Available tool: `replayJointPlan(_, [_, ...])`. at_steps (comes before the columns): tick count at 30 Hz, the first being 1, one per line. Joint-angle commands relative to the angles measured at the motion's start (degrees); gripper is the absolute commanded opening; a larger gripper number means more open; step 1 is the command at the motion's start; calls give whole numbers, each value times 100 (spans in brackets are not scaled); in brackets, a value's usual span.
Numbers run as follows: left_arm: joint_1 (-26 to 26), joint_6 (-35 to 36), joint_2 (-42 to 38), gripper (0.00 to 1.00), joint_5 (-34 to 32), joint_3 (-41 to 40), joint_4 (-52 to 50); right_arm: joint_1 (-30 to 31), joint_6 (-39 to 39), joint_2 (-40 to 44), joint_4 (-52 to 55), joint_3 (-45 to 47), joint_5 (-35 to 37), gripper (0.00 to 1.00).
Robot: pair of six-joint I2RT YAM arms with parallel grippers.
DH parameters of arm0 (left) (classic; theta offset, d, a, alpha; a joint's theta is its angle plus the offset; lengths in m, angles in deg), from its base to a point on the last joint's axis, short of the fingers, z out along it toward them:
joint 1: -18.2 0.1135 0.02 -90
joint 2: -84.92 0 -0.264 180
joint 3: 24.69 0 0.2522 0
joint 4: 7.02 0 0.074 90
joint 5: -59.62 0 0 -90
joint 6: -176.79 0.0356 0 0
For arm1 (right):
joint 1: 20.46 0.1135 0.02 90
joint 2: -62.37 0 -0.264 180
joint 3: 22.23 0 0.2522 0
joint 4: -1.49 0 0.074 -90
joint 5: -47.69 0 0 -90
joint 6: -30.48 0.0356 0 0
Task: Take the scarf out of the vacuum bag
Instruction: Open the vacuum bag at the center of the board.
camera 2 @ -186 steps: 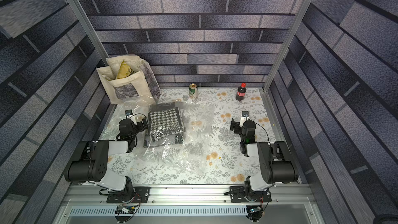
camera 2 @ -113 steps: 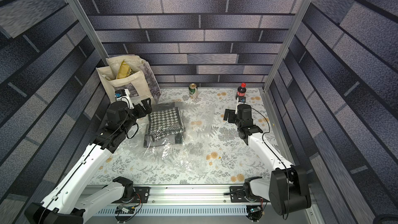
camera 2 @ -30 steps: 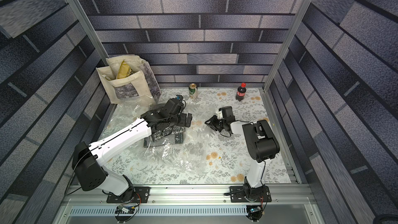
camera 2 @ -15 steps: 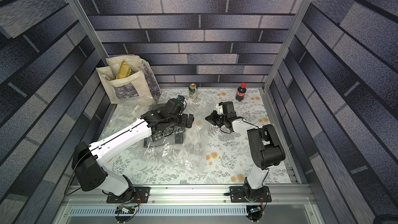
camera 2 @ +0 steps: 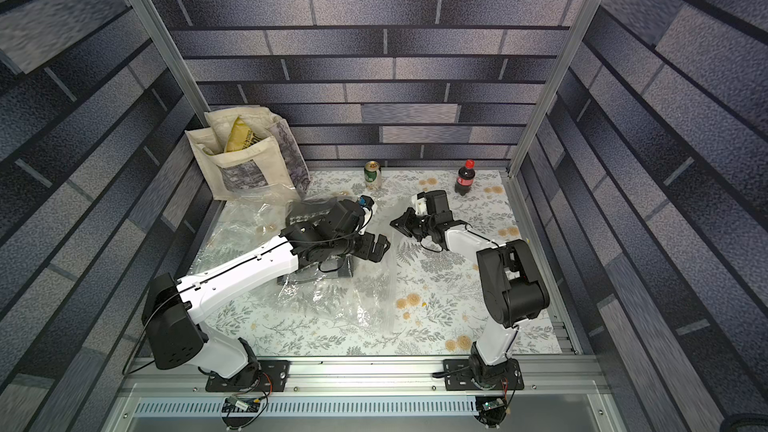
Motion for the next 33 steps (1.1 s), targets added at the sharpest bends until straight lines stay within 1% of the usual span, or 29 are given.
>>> replayJointPlan(1, [-50, -142, 112, 100, 5, -115, 202, 95, 101, 328, 137, -242, -145, 0])
replayJointPlan(4, [-86, -150, 259, 100, -190, -71, 147, 119, 101, 392, 295, -507, -161, 0])
replayJointPlan(8, [-176, -279, 576, 100, -802, 96, -55, 132, 68, 434, 431, -614, -135, 0])
replayJointPlan(12, [-369, -262, 1051, 100, -1725, 603, -564, 146, 62, 380, 451, -658, -141, 0])
replayJointPlan(14, [-447, -289, 1259, 100, -2080, 870, -746, 158, 63, 367, 454, -668, -148, 0])
replayJointPlan(18, [-597, -237, 1347, 100, -2454, 979, -586, 175, 14, 383, 518, -695, -147, 0])
replayJointPlan(22, [-646, -420, 1417, 100, -2950, 1123, -594, 181, -29, 419, 550, -648, -118, 0])
replayJointPlan(27, [-668, -437, 1486, 100, -3024, 1049, -280, 197, -16, 407, 499, -591, -134, 0])
replayJointPlan(30, [-666, -391, 1645, 100, -3072, 1195, -279, 210, 3, 418, 476, -572, -151, 0])
replayJointPlan(33, [-668, -273, 1817, 100, -2959, 1362, -247, 215, 7, 444, 478, -581, -140, 0])
